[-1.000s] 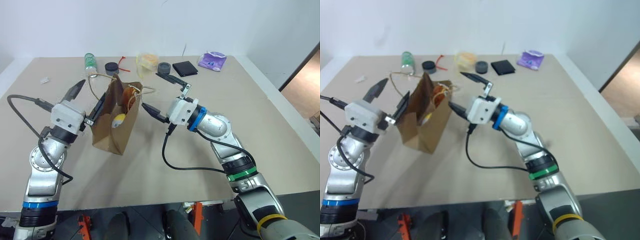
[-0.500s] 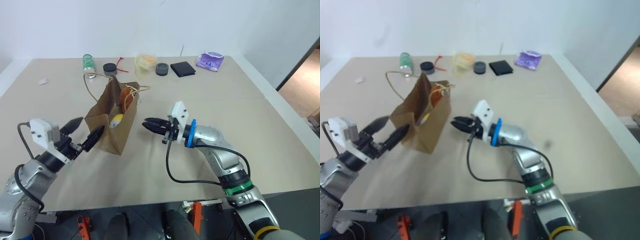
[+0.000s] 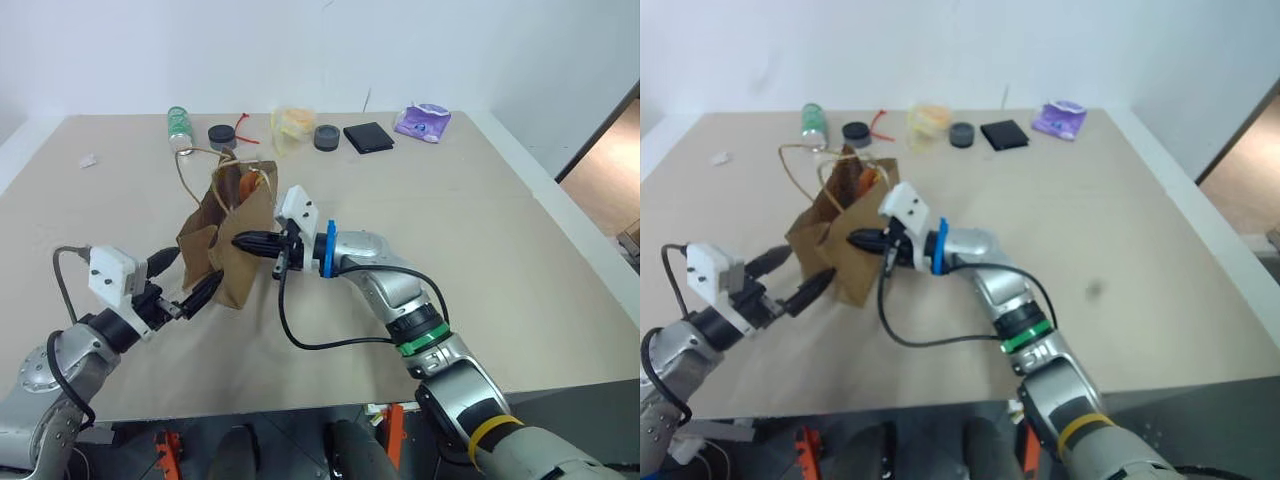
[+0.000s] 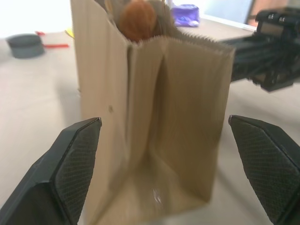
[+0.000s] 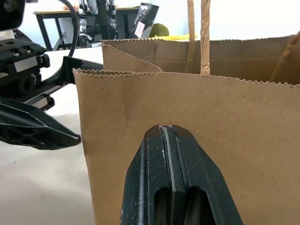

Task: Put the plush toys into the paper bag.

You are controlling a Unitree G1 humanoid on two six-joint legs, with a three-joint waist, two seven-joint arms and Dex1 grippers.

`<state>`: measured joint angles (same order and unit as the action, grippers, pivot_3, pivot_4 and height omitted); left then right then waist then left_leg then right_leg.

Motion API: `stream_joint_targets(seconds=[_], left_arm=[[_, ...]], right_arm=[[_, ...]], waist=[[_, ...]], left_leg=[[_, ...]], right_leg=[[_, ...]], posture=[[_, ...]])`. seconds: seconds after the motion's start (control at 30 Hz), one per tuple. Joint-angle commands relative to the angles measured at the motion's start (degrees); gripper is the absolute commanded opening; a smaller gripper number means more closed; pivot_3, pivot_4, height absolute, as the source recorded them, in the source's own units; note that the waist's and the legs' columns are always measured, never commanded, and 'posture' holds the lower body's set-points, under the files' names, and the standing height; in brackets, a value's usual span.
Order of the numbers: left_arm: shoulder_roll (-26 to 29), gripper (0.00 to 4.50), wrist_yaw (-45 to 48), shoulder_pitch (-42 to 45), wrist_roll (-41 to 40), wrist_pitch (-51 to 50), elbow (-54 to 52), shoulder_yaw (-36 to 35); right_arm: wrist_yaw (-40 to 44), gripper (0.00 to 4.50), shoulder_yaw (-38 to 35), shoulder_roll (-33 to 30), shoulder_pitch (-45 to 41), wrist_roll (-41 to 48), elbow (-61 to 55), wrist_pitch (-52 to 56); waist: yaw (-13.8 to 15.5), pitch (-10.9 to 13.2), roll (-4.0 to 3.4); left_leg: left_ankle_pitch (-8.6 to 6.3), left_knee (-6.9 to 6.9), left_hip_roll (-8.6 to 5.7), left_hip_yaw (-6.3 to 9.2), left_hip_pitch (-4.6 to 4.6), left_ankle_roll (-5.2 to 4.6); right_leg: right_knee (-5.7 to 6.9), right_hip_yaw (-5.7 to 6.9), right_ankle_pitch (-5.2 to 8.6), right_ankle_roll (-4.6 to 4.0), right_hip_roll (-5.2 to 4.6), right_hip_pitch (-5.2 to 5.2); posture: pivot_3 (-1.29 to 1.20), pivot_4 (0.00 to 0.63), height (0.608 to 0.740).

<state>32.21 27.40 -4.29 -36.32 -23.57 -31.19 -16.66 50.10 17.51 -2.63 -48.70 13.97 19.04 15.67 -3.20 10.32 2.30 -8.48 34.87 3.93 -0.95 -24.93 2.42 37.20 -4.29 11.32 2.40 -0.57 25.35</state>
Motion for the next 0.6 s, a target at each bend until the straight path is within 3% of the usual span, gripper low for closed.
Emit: stream_joint_targets(seconds=[0.03,0.3,0.33,0.4,0.6], left_arm=[[-0.88,4.50,-1.73,1.92,2.70,1.65,0.01,0.39],[-3.58,4.50,-3.34,5.19,8.82,3.89,4.87,2.93],[-3.78,4.10,-3.33,5.51,9.71,4.48,5.51,3.28],[-4.40,3.69,-3.09,5.74,10.22,4.88,6.28,3.61],[-5.41,0.48,-2.18,6.96,10.05,5.17,7.78,4.01]], right_arm=[[0.45,0.06,-0.35,1.39,-1.56,-0.24,-0.76,-1.65],[0.85,0.06,-0.50,1.58,-0.26,-0.48,-3.22,-0.93],[0.90,0.00,-0.64,1.53,-0.19,-0.36,-3.46,-0.84],[0.94,0.00,-0.82,1.36,0.09,-0.16,-4.23,-0.51],[1.00,0.00,-1.12,1.15,0.35,0.19,-5.86,0.29]], waist=[[0.01,0.00,0.00],[0.30,0.00,0.00],[0.30,0.00,0.00],[0.30,0.00,0.01],[0.34,0.00,0.01]], left_leg=[[0.00,0.00,0.00,0.00,0.00,0.00],[0.00,0.00,0.00,0.05,0.00,0.00],[0.00,0.00,0.00,0.05,0.00,0.00],[0.00,0.00,0.00,0.06,-0.01,0.00],[0.00,-0.02,0.01,0.07,-0.03,0.00]], right_leg=[[0.00,0.00,0.00,0.00,0.00,0.00],[0.00,0.01,0.00,0.00,0.04,-0.01],[0.00,0.01,0.00,0.00,0.04,-0.01],[0.00,0.01,0.00,0.00,0.04,-0.01],[0.00,0.01,0.01,-0.01,0.05,0.00]], posture=[[0.00,0.150,0.740],[0.00,0.150,0.740],[0.00,0.150,0.740],[0.00,0.150,0.740],[0.00,0.150,0.740]])
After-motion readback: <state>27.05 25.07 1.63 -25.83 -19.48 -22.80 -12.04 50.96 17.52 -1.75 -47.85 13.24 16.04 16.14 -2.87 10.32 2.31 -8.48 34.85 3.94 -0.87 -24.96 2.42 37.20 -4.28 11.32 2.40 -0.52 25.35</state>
